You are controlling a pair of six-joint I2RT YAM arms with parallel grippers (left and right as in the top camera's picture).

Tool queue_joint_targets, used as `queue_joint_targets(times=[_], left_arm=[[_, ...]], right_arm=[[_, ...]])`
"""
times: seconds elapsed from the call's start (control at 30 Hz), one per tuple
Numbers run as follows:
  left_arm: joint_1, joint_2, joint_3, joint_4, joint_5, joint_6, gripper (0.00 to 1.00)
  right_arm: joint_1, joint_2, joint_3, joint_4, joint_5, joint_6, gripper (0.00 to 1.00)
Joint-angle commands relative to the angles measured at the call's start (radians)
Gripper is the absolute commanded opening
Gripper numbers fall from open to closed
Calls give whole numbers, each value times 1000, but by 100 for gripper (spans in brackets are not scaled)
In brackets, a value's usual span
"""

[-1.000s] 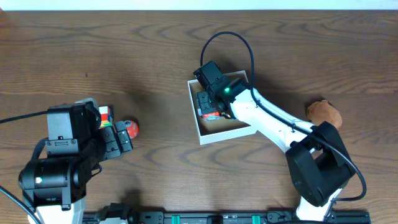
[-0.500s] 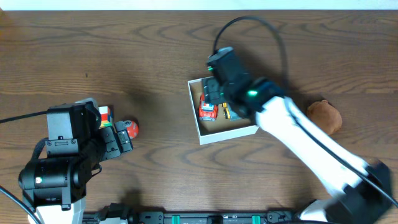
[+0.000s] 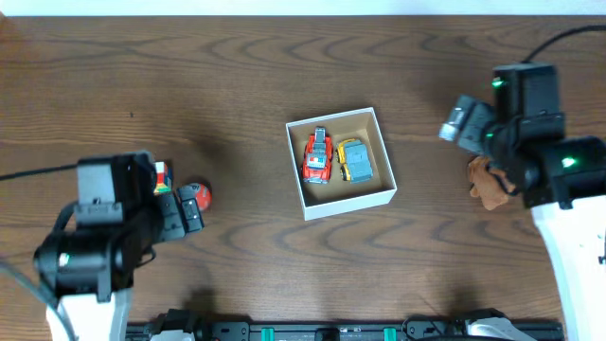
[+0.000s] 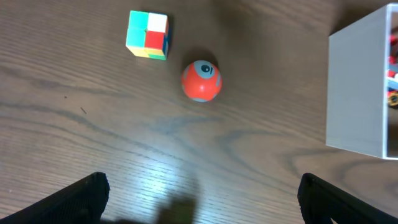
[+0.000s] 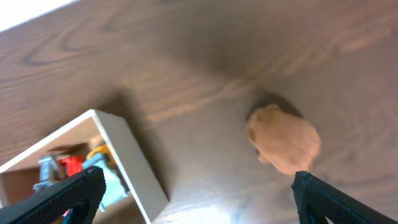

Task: Pack container
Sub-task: 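Grasp the orange-grey ball with the left gripper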

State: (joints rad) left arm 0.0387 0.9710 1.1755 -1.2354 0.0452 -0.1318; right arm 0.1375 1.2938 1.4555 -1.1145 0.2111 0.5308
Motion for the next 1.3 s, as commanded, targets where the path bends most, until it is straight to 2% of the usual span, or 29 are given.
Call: queue_joint_targets(times=[0.0, 0.5, 0.77, 1.1, 1.2, 1.27], left_arm=[[4, 105, -47, 34, -4, 25, 98], [4, 615, -59, 176, 0, -8, 98], [4, 738, -59, 260, 0, -8, 98], [4, 805, -59, 349, 0, -1, 98], [4, 813, -59, 362, 0, -1, 90], [4, 814, -59, 366, 0, -1, 77]], right_arm=[[-80, 28, -13, -8, -98, -40, 99], [-112, 105, -45, -33, -114, -69, 99], [-112, 105, -45, -34, -115, -77, 99], [-112, 105, -45, -40, -115, -84, 99], [-112, 105, -45, -43, -115, -84, 99], [-112, 105, -45, -45, -114, -84, 99]])
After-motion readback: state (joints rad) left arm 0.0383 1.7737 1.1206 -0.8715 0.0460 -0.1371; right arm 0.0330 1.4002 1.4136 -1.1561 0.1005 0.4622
